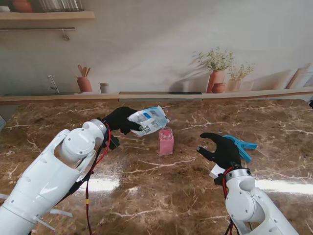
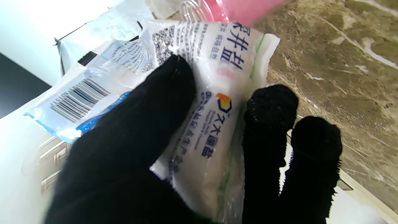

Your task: Fill the seasoning bottle

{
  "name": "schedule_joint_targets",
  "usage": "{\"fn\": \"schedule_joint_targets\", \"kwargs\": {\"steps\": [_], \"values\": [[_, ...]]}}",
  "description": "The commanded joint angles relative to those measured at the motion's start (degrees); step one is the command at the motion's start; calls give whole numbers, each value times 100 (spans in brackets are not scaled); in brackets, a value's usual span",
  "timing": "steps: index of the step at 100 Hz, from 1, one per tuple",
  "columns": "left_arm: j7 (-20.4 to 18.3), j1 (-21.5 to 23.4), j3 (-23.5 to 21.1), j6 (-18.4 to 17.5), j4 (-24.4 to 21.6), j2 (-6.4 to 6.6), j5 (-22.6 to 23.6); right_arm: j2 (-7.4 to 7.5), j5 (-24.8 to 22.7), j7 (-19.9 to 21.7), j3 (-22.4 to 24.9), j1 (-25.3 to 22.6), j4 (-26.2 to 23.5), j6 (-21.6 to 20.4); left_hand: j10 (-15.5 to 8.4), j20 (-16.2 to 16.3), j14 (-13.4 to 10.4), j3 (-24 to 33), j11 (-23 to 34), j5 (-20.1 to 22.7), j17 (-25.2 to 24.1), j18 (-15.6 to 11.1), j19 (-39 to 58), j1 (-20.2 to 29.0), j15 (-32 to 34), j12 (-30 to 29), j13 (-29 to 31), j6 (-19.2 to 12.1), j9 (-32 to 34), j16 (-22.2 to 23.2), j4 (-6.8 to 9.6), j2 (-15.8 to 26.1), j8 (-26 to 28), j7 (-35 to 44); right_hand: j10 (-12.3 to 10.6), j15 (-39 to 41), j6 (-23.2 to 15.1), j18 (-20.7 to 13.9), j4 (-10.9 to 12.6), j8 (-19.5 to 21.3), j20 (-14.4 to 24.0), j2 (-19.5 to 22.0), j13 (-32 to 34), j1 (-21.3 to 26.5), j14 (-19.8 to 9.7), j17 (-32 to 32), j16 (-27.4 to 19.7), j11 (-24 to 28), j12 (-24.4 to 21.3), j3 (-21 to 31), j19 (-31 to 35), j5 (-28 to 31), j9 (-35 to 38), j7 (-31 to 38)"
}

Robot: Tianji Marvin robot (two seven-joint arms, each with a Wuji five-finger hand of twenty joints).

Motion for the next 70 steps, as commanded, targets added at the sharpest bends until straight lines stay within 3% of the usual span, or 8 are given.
{"fn": "schedule_joint_targets", "kwargs": {"steps": [1,70], "values": [[-99,-140,15,53,11,45,123,-14,49,62,-24,-24,57,1,-554,140,-119,1493,1040,1101,35,95,287,812,197,280,246,-977,559,109,234,961,616,1684,15,15,-39,-130,189,-23,-127,56,-197,-283,-33,-68,-117,1,-127,-35,-42,-167,-142,-26],[-582,-865,665,413,178,179,1014,-39,77,-54,-8,16,169,22,-565,127,-136,1503,1046,1084,83,89,321,790,215,260,258,-973,562,82,219,957,594,1671,8,28,-58,-80,157,24,-174,45,-169,-258,-32,-99,-95,31,-99,30,-45,-57,-68,61]]}}
